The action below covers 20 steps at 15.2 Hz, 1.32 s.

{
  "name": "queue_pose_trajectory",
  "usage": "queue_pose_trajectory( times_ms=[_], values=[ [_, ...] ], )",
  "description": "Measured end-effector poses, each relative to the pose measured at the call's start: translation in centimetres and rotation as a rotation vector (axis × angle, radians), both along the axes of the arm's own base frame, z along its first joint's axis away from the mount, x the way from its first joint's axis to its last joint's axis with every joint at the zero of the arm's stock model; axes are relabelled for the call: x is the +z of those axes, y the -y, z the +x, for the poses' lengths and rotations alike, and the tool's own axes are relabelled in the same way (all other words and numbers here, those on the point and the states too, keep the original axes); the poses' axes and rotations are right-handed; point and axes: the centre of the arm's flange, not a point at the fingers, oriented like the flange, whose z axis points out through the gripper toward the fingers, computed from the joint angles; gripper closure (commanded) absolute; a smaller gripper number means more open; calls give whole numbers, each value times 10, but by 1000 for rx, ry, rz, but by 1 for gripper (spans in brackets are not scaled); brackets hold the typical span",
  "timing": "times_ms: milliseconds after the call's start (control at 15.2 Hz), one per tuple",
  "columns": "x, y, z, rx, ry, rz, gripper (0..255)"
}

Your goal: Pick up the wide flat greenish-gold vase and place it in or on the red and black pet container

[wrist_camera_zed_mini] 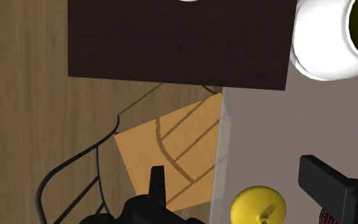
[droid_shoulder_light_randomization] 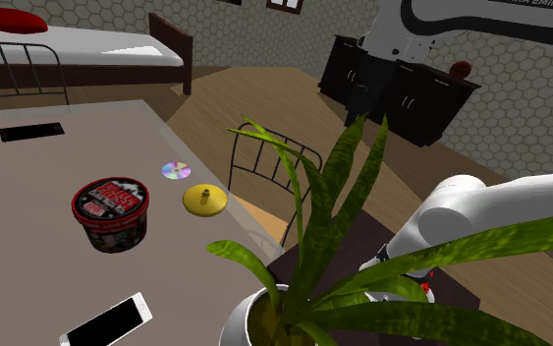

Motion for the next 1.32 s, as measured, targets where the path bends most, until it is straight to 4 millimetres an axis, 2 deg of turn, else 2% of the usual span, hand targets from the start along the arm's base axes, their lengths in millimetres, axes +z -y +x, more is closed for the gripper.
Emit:
queue_pose_trajectory(
  times_ms=[198,462,990,1320],
  values=[
    [-11,-8,5,1,5,-1,0],
    [-46,-37,27,7,22,-6,0],
    [-124,-83,73,16,61,-16,0],
    [-169,-116,109,22,86,-22,0]
  ],
)
